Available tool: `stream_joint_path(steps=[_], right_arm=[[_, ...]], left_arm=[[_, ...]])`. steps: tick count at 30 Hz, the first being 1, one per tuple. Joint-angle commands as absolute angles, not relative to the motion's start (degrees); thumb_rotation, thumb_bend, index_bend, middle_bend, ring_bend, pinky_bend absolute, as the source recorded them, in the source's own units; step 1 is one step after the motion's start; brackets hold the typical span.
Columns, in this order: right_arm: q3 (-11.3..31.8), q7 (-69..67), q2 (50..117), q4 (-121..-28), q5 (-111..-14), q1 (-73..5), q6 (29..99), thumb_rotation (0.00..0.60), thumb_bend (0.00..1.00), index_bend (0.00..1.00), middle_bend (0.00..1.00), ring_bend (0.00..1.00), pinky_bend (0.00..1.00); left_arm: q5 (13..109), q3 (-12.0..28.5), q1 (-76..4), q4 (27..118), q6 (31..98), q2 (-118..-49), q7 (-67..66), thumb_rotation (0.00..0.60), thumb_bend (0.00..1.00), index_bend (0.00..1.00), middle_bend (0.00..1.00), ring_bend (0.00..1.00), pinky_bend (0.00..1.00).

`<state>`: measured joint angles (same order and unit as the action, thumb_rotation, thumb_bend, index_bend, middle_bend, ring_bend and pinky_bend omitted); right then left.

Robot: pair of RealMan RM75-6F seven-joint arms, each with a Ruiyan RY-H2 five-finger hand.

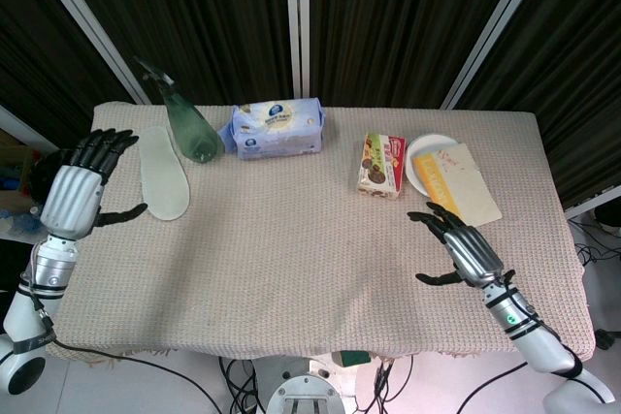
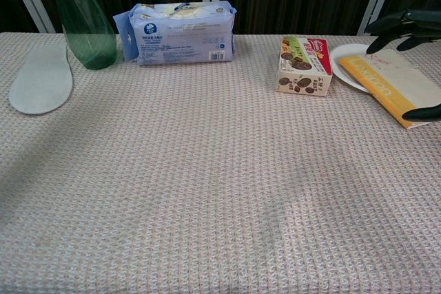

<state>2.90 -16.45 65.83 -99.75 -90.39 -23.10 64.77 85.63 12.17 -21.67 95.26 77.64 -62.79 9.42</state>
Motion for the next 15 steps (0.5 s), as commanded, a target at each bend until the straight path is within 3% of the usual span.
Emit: stream_joint_path(steps=[1,8,15], right_arm=[[0.9,-23.6,61.6,-102.8,-88.1,-21.6,63.4,0.600,0.06,0.14,0.17,0.02,0.14],[-0.9,-40.4,58.5,-105.9,-87.0,-21.2,60.0,0.600,0.08,0.12,0.18,0.02,0.14],[-0.9,-53.8,61.5,-106.5,-89.3,-22.5,58.9,0.600,0.11,0.12,0.18,0.02,0.14]], left_arm=[[83.1,8.5,-20.0,99.6,72.9,-60.3,16.4,0.600,0.00,0.13,0.11,0.08,0.09],[83.2,4.2,-19.6,104.8,66.6,-58.6,26.2,0.600,0.00,0.11,0.11,0.08,0.09],[85.2,2.2,-22.0,108.6,59.9,-59.0,38.0,0.600,0.00,0.13,0.14,0.11,0.12]])
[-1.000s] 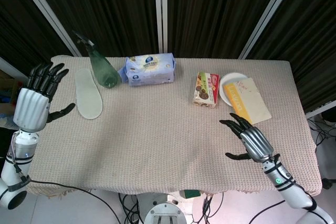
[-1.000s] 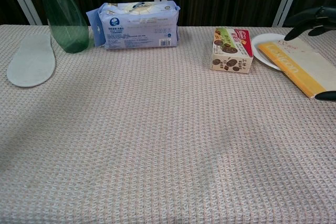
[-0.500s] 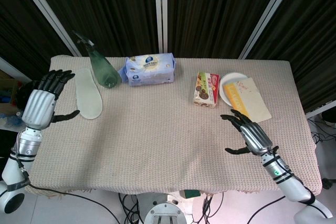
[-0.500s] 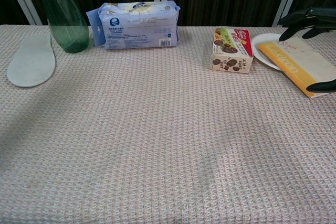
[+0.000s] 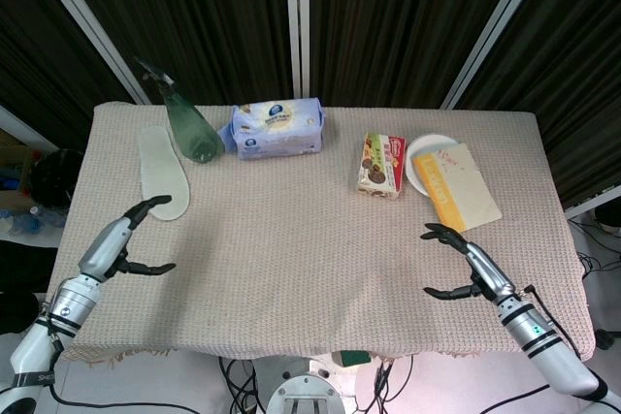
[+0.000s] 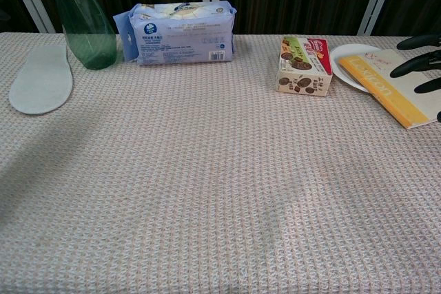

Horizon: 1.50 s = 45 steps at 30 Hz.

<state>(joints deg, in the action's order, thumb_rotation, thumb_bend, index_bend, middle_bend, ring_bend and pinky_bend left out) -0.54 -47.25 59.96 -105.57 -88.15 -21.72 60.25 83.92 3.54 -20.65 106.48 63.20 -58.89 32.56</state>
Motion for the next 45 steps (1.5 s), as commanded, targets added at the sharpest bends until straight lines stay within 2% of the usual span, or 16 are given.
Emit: stream_joint_path(steps=[1,7,12,20,26,35,45], right_arm=[[-0.7,-54.4,62.2,-106.5,-89.2,-22.7,58.8,0.600,0.11,0.12,0.18,0.02,0.14],[0.7,-55.4,67.5,-108.0,-87.5,-24.1,57.8,0.600,0.12,0.11,0.18,0.02,0.14],[2.6,-50.6,73.5,-109.8,-82.5,-24.4,58.0,0.600,0.14,0.11,0.18,0.02,0.14],[4.2,-41.7,83.9,-112.0,-75.3,-24.6,58.5,0.600,0.14,0.09,0.18,0.02,0.14],[3.8,-38.7,91.0,-109.6,-75.6,-24.1,59.5,0.600,0.00,0.07,0.17,0.02,0.14],[4.5,-40.0,97.2,-106.9,-73.0,-23.8,57.9,0.600,0.00,0.02,0.15,0.01,0.12],[6.3,-34.6,100.7,-107.0,-69.2,-24.5,56.7,0.600,0.00,0.01,0.15,0.01,0.10]], left_arm=[[85.3,2.2,-22.2,109.0,59.5,-59.2,39.5,0.600,0.00,0.14,0.14,0.11,0.12],[86.3,1.4,-23.4,110.9,57.0,-59.8,47.3,0.600,0.00,0.14,0.14,0.11,0.13],[86.6,0.6,-23.5,112.3,56.6,-61.0,51.7,0.600,0.00,0.14,0.14,0.11,0.13],[86.6,-0.2,-22.8,112.0,58.1,-65.2,51.3,0.600,0.00,0.13,0.14,0.11,0.13],[86.2,-0.7,-23.4,111.4,57.1,-67.5,52.6,0.600,0.00,0.13,0.14,0.11,0.13],[86.1,-1.4,-23.3,110.7,57.2,-69.3,54.6,0.600,0.00,0.13,0.14,0.11,0.13],[84.0,-1.3,-23.1,110.0,57.7,-71.3,47.6,0.600,0.00,0.14,0.14,0.11,0.13]])
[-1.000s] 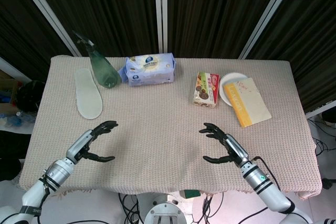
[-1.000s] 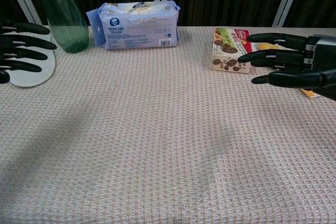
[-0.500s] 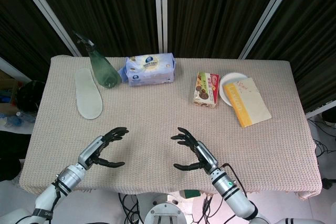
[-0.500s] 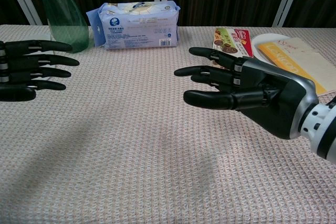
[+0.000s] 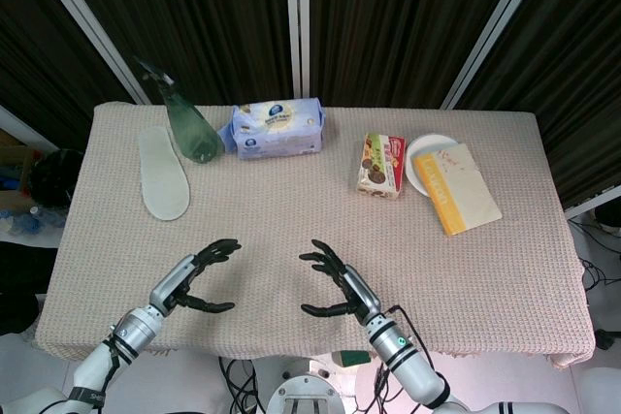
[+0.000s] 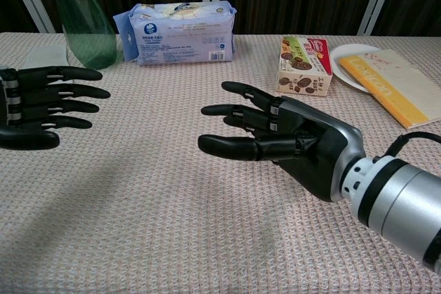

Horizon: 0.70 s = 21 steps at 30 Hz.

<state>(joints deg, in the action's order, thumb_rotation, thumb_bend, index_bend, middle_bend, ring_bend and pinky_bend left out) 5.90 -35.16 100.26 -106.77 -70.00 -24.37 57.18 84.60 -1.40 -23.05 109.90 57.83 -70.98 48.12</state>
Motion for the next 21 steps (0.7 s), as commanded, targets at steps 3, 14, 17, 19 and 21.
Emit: stream_joint_path(steps=[3,14,17,19,21], right_arm=[[6.8,-34.3,101.2,-107.2,-68.4,-24.6,56.0,0.600,0.00,0.02,0.17,0.02,0.10],[8.3,-36.9,101.6,-106.6,-70.3,-26.0,51.8,0.600,0.02,0.03,0.16,0.01,0.07],[8.6,-37.5,101.8,-106.4,-70.8,-26.2,51.5,0.600,0.03,0.00,0.12,0.00,0.01],[8.7,-37.6,102.0,-106.1,-70.9,-26.2,51.5,0.600,0.03,0.00,0.10,0.00,0.00],[8.9,-37.5,102.4,-105.9,-70.7,-26.2,51.7,0.600,0.03,0.00,0.10,0.00,0.00]], left_arm=[[83.9,-1.2,-23.4,110.4,57.3,-71.5,47.9,0.600,0.00,0.14,0.15,0.11,0.13],[86.6,-1.5,-24.5,109.4,56.6,-72.7,51.0,0.600,0.00,0.12,0.14,0.10,0.13],[87.2,-1.7,-24.7,109.1,56.8,-72.9,51.2,0.600,0.00,0.09,0.10,0.07,0.12],[87.3,-1.7,-24.7,109.0,56.9,-72.9,51.1,0.600,0.00,0.08,0.10,0.06,0.12],[87.1,-1.7,-24.7,109.0,57.1,-73.0,50.8,0.600,0.00,0.08,0.10,0.06,0.12]])
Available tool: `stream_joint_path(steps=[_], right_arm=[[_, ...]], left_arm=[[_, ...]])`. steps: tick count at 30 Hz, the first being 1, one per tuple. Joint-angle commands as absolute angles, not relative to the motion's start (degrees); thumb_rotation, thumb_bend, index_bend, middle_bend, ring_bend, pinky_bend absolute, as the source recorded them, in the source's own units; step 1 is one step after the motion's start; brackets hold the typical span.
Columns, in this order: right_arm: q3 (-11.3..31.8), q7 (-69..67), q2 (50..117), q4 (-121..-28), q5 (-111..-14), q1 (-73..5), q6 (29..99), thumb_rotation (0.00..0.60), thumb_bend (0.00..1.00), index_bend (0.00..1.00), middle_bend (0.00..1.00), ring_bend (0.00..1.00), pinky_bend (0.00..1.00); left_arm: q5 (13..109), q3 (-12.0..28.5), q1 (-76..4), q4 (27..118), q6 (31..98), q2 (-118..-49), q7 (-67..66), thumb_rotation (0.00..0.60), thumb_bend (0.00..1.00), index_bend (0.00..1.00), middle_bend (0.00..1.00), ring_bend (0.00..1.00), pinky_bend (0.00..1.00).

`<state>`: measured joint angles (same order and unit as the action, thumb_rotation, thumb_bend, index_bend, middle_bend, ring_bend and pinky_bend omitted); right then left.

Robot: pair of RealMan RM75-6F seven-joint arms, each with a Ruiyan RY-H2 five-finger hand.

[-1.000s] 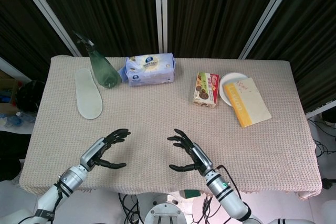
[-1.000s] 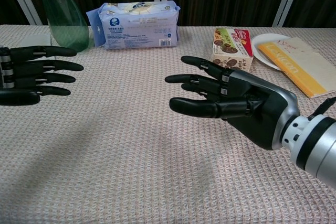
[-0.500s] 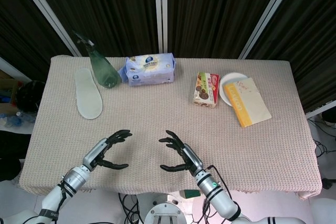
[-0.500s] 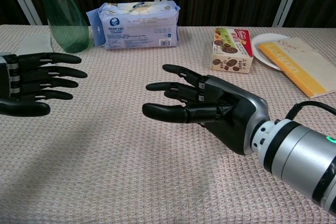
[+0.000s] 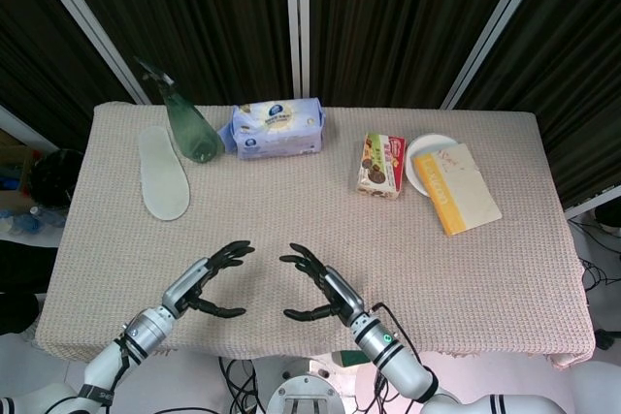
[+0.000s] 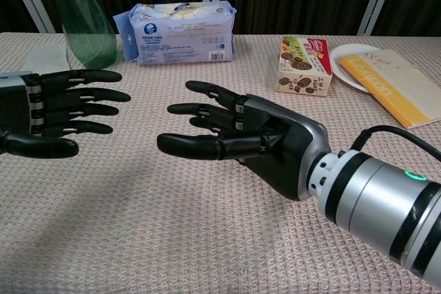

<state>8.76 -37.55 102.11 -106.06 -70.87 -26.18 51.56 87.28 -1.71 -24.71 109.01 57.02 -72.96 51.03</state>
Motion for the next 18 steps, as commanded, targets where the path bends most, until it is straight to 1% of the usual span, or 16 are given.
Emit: stream_joint_path(steps=[1,6,16,18], right_arm=[[9.0,-37.5,102.5,-105.7,-70.6,-26.2,51.6,0.600,0.04,0.00,0.10,0.00,0.00],[9.4,-37.1,103.1,-105.2,-69.9,-26.2,51.7,0.600,0.05,0.00,0.12,0.00,0.00],[9.9,-36.4,104.1,-104.2,-69.3,-26.5,51.3,0.600,0.05,0.00,0.11,0.00,0.00],[10.0,-36.2,104.2,-104.0,-69.3,-26.5,51.3,0.600,0.09,0.00,0.11,0.00,0.00]], left_arm=[[87.1,-1.7,-24.8,109.0,57.1,-73.0,50.6,0.600,0.00,0.08,0.10,0.06,0.12],[86.9,-2.0,-25.1,109.2,56.8,-73.0,50.4,0.600,0.00,0.09,0.10,0.07,0.12],[86.1,-1.8,-25.5,109.2,56.7,-73.0,50.7,0.600,0.00,0.08,0.10,0.06,0.12],[86.0,-1.8,-25.5,109.2,56.7,-73.0,50.7,0.600,0.00,0.08,0.10,0.07,0.12]])
